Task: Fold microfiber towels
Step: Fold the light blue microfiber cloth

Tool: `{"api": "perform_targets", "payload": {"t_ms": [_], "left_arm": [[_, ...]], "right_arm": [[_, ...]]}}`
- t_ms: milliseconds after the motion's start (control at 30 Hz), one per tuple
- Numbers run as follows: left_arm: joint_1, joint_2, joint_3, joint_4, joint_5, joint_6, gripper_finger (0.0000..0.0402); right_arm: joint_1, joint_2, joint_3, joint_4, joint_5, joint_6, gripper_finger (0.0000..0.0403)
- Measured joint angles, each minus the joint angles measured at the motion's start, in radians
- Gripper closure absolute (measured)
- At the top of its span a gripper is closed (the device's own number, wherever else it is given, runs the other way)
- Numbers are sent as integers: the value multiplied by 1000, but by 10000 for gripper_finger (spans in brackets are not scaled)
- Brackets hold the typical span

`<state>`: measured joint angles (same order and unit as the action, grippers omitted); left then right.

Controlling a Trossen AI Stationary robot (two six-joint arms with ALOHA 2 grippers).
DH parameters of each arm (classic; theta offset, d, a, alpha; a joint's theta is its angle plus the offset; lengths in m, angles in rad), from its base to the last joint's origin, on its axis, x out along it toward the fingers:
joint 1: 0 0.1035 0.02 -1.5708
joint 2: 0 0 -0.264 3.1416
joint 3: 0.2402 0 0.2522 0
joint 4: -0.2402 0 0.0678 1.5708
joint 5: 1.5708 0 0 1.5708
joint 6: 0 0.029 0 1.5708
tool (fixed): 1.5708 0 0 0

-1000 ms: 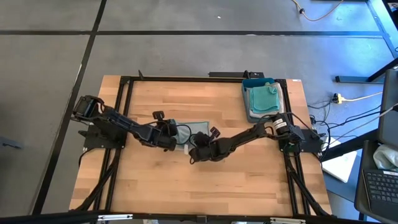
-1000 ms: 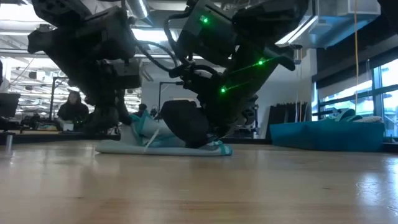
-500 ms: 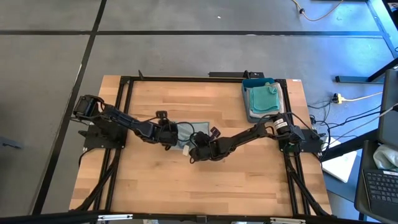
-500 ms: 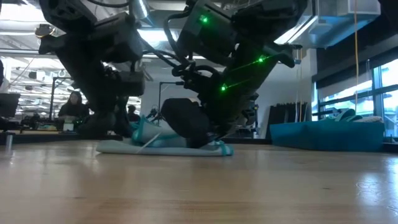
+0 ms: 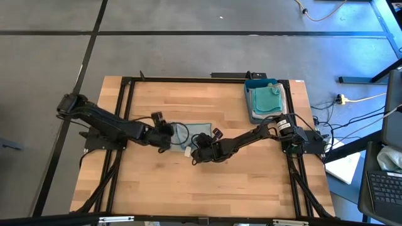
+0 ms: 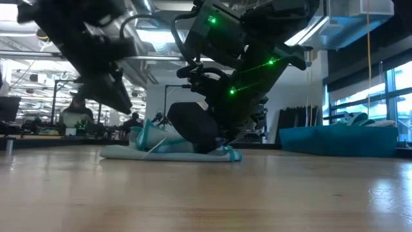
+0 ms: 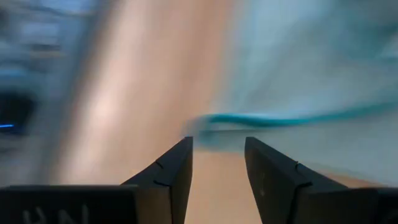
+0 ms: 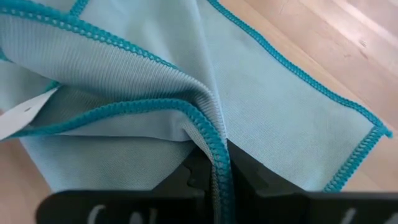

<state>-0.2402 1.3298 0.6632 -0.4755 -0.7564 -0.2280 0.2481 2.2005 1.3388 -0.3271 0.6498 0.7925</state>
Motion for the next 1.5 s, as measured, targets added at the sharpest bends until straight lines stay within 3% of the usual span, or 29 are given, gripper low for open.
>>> {"api": "perform_targets", "payload": {"t_ms": [100,200,367,633,867,1133,1300,1500], "left_arm": [[-45,-31,0,64,276,-31,263],[-113,-25,0,102,369,-29,265],[-178,58,-1,122,359,-10,266],[-180,243,0,162,190,-5,266],[-197,279,3,180,189,-50,267],[-259,270,3,164,217,-77,267],[-331,268,5,81,269,-40,267],[-405,271,1,104,217,-56,267]], "right_arm": [[0,0,0,0,0,-5,369],[0,0,-2,8,2,-13,369],[0,0,2,9,4,-15,369],[5,1,2,12,9,-20,369],[26,-14,2,-4,44,-94,360],[67,-89,0,-28,29,-490,276],[65,-156,2,-8,25,-544,193],[66,-164,3,130,-56,-705,119]]}}
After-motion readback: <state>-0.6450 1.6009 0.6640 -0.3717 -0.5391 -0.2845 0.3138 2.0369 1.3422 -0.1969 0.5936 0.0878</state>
